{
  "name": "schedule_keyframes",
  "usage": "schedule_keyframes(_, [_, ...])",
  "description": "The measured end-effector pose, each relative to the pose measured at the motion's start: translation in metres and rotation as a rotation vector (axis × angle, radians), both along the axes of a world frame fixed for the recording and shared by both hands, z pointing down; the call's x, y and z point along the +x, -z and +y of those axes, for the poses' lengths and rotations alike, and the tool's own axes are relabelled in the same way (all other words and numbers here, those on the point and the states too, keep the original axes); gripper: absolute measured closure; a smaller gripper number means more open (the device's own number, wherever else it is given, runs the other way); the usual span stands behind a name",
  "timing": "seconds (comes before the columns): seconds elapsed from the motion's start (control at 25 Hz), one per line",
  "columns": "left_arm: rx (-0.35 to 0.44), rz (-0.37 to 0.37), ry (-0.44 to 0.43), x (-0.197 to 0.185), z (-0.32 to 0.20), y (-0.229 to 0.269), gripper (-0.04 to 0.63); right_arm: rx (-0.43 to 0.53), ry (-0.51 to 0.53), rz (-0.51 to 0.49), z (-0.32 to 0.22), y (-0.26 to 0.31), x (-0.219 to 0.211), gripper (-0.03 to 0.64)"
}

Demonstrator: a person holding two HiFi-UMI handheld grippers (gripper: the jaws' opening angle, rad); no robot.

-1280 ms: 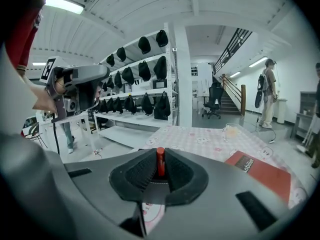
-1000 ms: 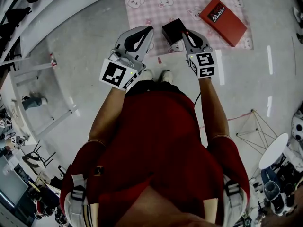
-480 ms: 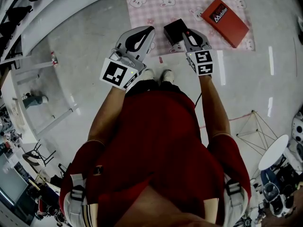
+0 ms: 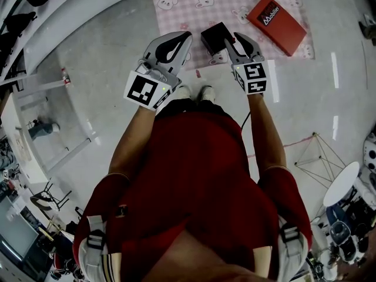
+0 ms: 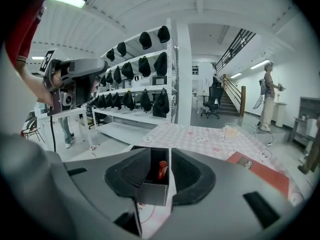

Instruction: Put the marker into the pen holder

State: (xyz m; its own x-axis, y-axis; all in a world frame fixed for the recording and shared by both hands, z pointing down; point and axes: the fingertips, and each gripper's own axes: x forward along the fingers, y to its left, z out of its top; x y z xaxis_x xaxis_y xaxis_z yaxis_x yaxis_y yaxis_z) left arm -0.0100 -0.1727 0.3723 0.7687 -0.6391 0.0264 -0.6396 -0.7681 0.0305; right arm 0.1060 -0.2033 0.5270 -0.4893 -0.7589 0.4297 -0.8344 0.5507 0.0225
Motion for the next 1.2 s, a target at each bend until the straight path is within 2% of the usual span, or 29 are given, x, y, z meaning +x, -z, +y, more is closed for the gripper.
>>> schedule_keyframes(0.2, [0.009, 0.012, -0.015, 0.002, 0.002, 0.004, 0.589, 0.059, -0.026, -0.028, 0.002, 0.03, 0.003, 0.495])
schedule_keyframes(0.48, [0.03, 0.032, -0.024, -0.001, 0.005, 0.014, 0.589, 0.184, -0.045, -0.121, 0.014, 0.097, -0.004, 0.581])
schedule_keyframes(0.64, [0.046, 0.044, -0.034, -0.002, 0.008, 0.019, 0.589, 0.239, -0.036, -0.162, 0.026, 0.126, -0.012, 0.604])
schedule_keyframes(1.2, [0.078, 0.077, -0.062, -0.006, 0.023, 0.031, 0.589, 0.3, -0.039, -0.217, 0.063, 0.172, -0.033, 0.617])
